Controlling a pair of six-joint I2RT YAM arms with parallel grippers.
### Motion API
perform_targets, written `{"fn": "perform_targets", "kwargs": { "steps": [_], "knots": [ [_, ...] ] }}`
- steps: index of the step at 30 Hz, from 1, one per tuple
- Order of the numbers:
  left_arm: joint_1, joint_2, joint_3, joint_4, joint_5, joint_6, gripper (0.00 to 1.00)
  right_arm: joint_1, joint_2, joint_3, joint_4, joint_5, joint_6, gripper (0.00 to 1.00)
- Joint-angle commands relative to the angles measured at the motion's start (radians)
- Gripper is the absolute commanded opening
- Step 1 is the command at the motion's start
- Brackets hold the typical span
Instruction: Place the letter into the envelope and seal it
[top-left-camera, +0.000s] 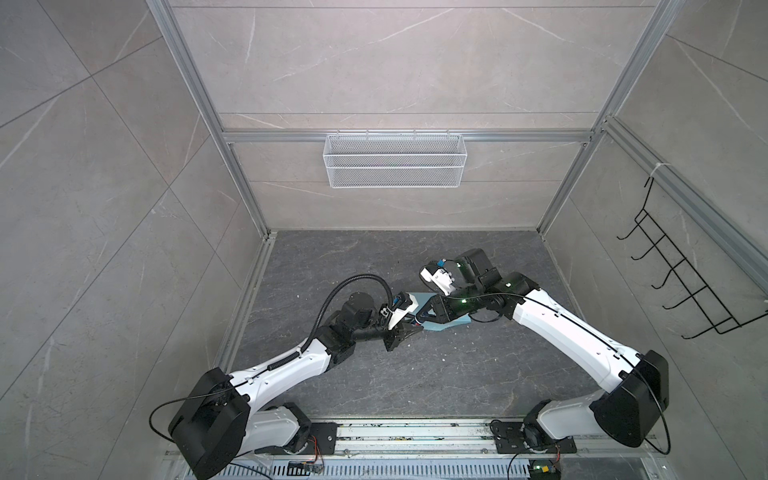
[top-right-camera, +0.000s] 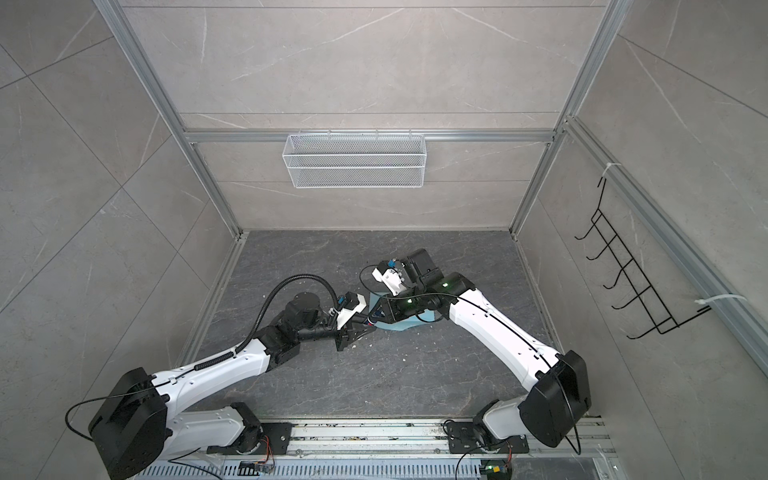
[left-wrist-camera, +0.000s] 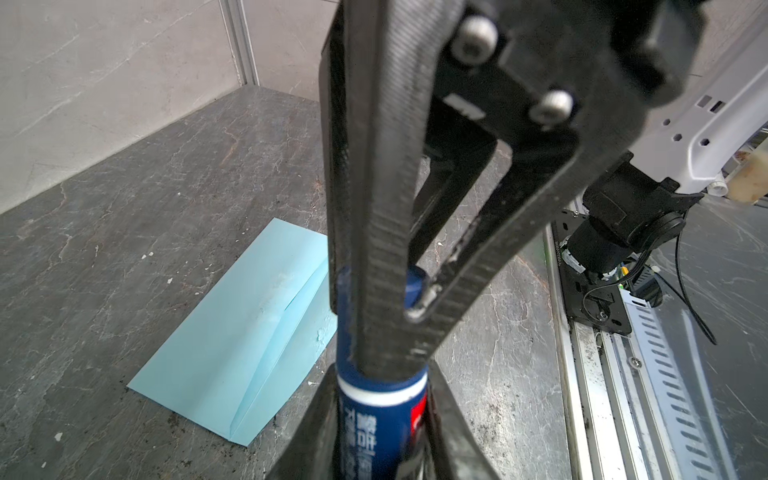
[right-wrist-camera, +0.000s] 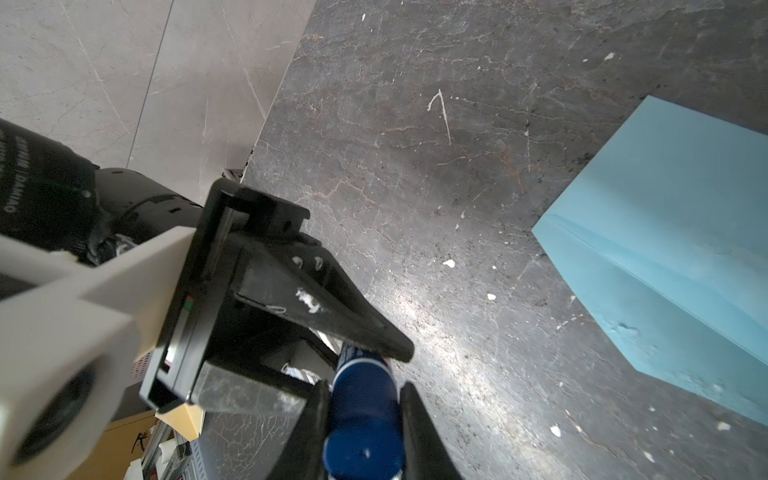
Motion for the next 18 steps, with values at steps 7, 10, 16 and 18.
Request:
{"fn": "perform_targets", "kwargs": {
  "steps": [7, 10, 16, 18],
  "knots": [
    [-0.001, 0.016, -0.021, -0.099, 0.019, 0.069, 0.0, -0.072, -0.071, 0.069, -0.092, 0.061, -0.068, 0.03],
    [-0.001, 0.016, -0.047, -0.084, 0.019, 0.077, 0.0, -0.103, -0.089, 0.073, -0.111, 0.061, -0.079, 0.03],
    [-0.002, 0.015, -0.077, -0.08, 0.028, 0.093, 0.0, -0.136, -0.103, 0.086, -0.131, 0.058, -0.099, 0.03],
    [-0.002, 0.015, -0.085, -0.077, 0.03, 0.095, 0.0, -0.144, -0.103, 0.091, -0.135, 0.058, -0.104, 0.04]
  ]
}}
